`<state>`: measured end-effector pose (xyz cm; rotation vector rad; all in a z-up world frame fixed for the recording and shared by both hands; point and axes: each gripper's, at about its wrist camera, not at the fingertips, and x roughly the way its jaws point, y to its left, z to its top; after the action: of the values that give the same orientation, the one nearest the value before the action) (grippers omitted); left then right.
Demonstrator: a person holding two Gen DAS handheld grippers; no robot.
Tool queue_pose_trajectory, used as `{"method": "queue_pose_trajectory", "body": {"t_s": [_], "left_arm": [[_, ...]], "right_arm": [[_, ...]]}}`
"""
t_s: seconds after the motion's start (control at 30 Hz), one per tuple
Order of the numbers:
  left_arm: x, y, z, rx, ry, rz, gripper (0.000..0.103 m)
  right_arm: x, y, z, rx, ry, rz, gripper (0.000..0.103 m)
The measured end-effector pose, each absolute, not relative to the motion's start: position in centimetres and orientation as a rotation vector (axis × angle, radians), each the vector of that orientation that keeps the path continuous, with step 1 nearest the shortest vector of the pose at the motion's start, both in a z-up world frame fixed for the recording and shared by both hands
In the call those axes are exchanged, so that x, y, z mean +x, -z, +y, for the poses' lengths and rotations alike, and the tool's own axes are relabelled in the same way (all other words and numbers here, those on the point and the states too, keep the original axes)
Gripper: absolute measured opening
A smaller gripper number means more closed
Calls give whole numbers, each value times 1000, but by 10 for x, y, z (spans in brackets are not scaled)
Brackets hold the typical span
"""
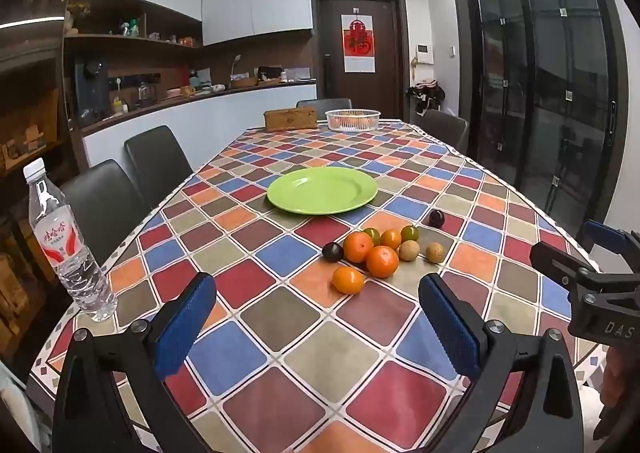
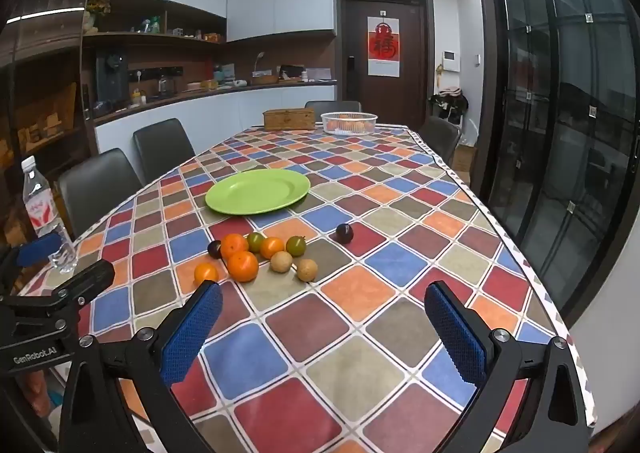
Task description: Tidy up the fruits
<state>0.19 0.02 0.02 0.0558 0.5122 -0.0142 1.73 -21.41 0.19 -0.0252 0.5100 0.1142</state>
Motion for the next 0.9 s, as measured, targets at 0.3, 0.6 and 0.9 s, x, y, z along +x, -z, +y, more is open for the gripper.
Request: {"method": "queue_pose_trajectory", "body": {"t_s": [0.3, 0.6, 0.9], "left_arm": [[-4, -5, 0, 51, 12, 490, 103], [-8, -8, 3, 48, 11, 476, 103], [-9, -8, 3, 51, 12, 474, 103]], "right_arm": [[15, -4, -209, -16, -124, 503, 102], [15, -3, -213, -19, -123, 501, 102], [14, -4, -212, -19, -124, 499, 102]]}}
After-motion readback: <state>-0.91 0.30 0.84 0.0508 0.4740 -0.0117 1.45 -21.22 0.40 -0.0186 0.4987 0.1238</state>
